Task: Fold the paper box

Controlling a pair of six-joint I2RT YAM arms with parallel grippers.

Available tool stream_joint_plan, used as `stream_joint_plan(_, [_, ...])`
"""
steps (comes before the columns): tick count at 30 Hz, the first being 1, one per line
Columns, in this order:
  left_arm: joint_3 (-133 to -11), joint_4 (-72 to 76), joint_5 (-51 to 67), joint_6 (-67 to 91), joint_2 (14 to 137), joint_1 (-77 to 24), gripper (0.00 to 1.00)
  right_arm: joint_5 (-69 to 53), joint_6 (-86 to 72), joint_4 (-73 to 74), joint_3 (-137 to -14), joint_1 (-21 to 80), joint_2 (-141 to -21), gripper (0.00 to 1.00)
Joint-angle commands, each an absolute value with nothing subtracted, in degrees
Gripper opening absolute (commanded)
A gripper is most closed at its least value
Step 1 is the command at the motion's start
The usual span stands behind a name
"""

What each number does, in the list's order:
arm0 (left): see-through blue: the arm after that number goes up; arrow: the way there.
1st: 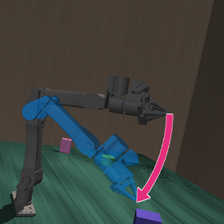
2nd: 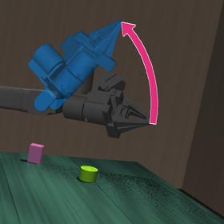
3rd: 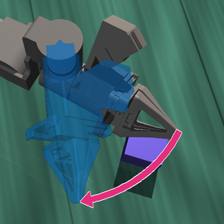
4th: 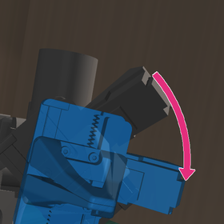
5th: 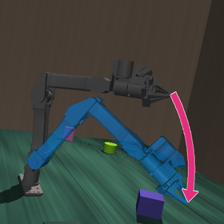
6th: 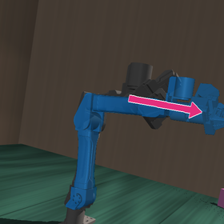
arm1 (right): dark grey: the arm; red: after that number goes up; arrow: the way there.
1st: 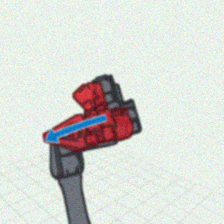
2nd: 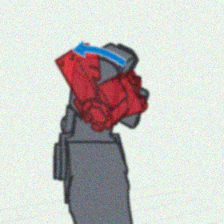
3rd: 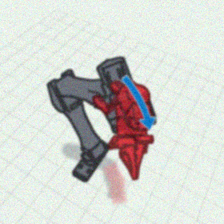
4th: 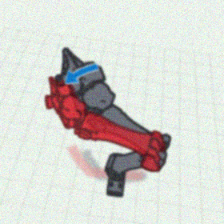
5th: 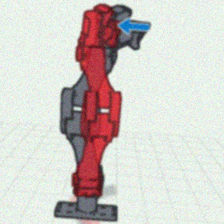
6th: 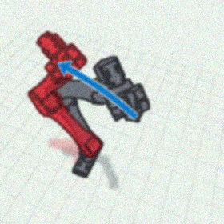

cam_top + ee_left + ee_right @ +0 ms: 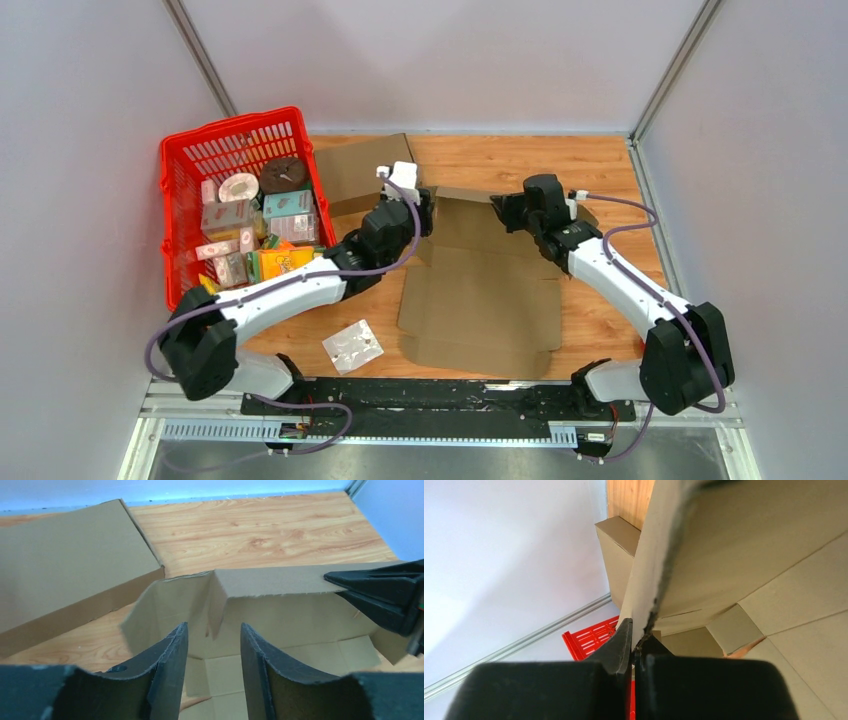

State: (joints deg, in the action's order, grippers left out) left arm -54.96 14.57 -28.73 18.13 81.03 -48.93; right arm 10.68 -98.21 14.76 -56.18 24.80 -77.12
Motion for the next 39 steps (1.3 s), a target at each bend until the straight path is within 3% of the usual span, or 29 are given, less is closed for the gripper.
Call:
stream_joint_plan(1, [-50.56,11.17,-24.36,18.02,71.47,-46.24,0.49,7.31,-92.73,7.40,-52.30,22.33,-75.15,0.00])
stream_joint_plan(5, [-48.78,6.78,-24.70,16.09,67.15,-41.07,0.54,2.82,-90.53,2.90,-50.80,20.04,-74.88,0.02])
stream_joint_plan(11, [-56.76,-6.40,-25.32,16.08,75.11,-33.94,0.54,-2.89,-88.68,-3.58,-48.78,17.93,-73.83,0.03])
stream_joint_plan(16, [-70.62,-16.51,-20.05,13.55,85.32,-29.80,0.47,-5.36,-88.68,-5.71,-48.43,16.79,-73.13,0.02])
stream_joint_plan(20, [-79.18,-22.32,-10.66,9.06,94.46,-29.88,0.37,-5.36,-88.94,-6.06,-48.25,16.09,-72.95,0.01])
stream_joint_plan(30, [-64.26,-1.77,13.87,7.47,90.53,-31.02,0.32,-5.45,-91.76,-10.72,-47.90,15.56,-75.85,0.01])
stream_joint_plan(34, [-62.23,2.09,15.29,6.68,90.00,-33.39,0.33,-5.71,-91.85,-11.60,-47.64,15.56,-76.29,0.01])
stream_joint_plan(39, [-59.94,6.86,8.98,5.98,90.35,-36.47,0.41,-6.59,-91.58,-12.48,-46.06,15.47,-75.59,0.01])
